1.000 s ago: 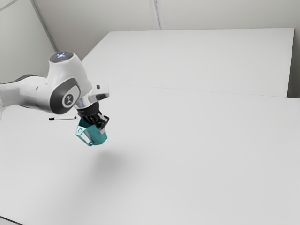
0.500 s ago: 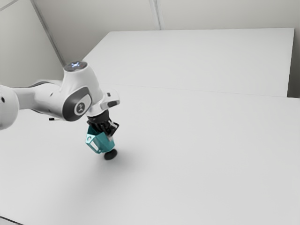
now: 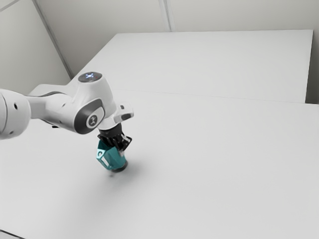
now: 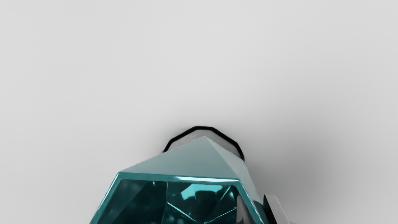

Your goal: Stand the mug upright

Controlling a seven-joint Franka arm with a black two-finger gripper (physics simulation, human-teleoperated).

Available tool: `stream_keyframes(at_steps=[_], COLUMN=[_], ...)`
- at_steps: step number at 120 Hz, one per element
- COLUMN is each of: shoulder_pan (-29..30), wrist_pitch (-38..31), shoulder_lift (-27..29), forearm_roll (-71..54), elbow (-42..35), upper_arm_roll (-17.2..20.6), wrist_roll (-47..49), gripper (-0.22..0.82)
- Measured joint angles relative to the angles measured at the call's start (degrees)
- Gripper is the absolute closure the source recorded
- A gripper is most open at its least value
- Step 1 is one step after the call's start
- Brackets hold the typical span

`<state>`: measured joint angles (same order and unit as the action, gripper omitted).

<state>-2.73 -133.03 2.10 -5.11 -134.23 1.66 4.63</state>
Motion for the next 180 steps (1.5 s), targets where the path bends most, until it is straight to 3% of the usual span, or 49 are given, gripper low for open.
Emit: stream_keyframes(at_steps=[50,59,80,99,122,155,180], shoulder_pan=[0.00,-0.07,-0.14,-0.21,-0.37,-1.17,-0.98], wrist_pitch=[-0.87,-0.92,-0.97,-0.99,-1.00,-0.60,7.15], shoulder_lift=[-1.88,-1.83,-1.29,-0.62,0.92,3.73,3.99], forearm_roll=[-0.38,-0.31,-0.07,-0.01,0.01,0.28,2.14], elbow=[0.00,0.00,0.08,0.12,0.13,0.59,8.25], upper_arm_roll=[0.08,0.04,0.01,0.01,-0.07,0.00,0.25], wrist_roll=[1.57,1.53,1.36,1.22,1.05,0.83,0.72], gripper=[0.77,0.68,0.33,0.16,0.07,0.03,0.02])
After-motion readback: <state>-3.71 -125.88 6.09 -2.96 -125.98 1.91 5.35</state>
